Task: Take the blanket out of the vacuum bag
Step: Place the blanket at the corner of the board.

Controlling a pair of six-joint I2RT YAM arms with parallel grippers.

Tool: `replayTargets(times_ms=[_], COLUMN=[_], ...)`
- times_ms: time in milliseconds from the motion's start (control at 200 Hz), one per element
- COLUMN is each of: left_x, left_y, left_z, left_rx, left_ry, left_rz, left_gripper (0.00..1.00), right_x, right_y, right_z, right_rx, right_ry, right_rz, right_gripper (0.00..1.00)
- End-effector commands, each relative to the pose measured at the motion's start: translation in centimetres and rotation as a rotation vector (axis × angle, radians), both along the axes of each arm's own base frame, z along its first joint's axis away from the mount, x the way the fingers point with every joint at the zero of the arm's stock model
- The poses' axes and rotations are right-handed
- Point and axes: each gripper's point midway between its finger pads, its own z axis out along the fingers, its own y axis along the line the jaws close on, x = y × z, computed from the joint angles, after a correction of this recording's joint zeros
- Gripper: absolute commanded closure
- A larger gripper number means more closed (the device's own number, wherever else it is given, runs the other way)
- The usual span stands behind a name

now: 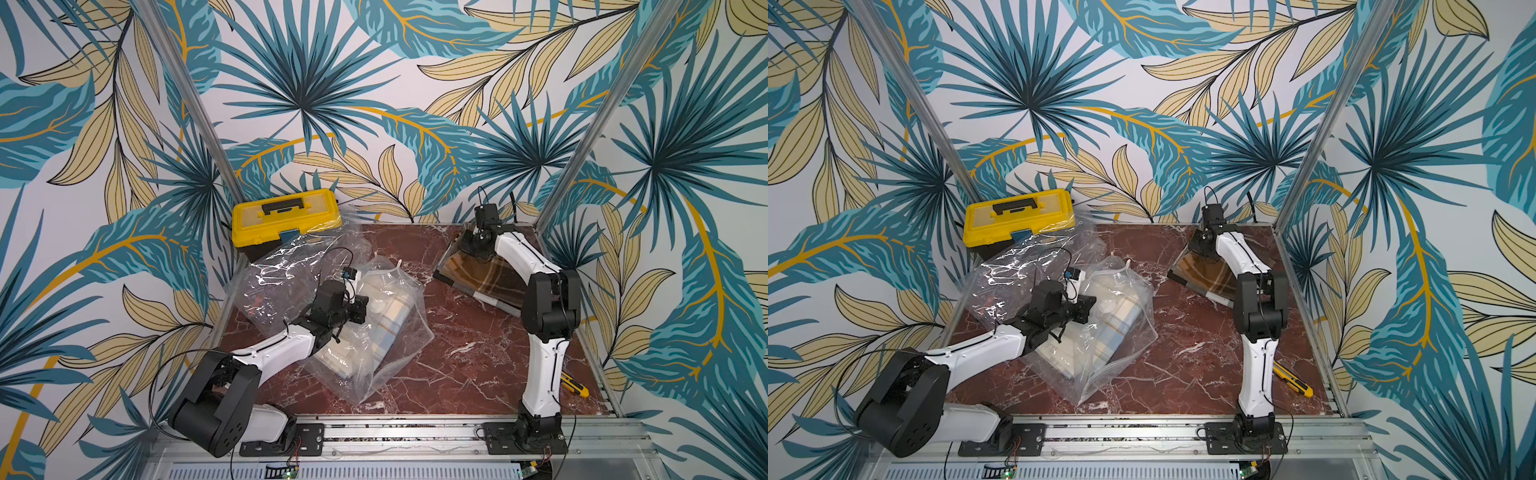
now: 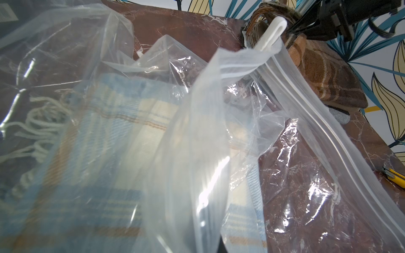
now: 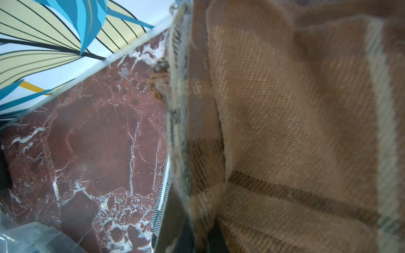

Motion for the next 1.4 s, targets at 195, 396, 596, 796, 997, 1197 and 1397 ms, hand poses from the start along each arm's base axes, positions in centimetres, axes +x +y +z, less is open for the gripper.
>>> replayTargets(times_ms=[195, 396, 596, 796, 997, 1197, 1397], left_x=[0.4, 0.3, -0.4, -0.7, -1.1, -1.3, -0.8], left_y=[-0.4, -0.4, -0.4, -0.7, -0.3, -0.2, -0.6], left_z=[-0.3, -0.5, -0.1, 0.2, -0.1, -0.7, -0.9], left_rx=[-0.006, -0.040, -0.064, -0.085, -0.070, -0.066, -0.080], left_ry=[0.021, 0.010, -0.012, -0.014, -0.011, 0.013, 0.024], left_rz=[-0.016, -0.004, -0.006, -0.028, -0.019, -0.014, -0.017], left_gripper=[1.00, 1.00, 1.00, 1.00, 1.00, 1.00, 1.00], right_x=[-0.5, -5.4, -8.1, -7.2, -4.4, -4.3, -5.9], right_y=[2.7, -0.8, -8.1, -13.7, -15.7, -17.3, -19.5], right_z=[2.6, 9.5, 11.1, 6.6, 3.9, 2.5, 1.0], right_rx=[0.090, -0.093, -0.128, -0.069, -0.087, -0.118, -0.139], right_ry=[-0.209, -0.301, -0.297, -0.191, -0.130, -0.080, -0.034], right_rz=[0.149, 0.127, -0.056, -0.186, -0.216, -0.232, -0.274], right_gripper=[0.52, 0.18, 0.12, 0.13, 0.18, 0.21, 0.21])
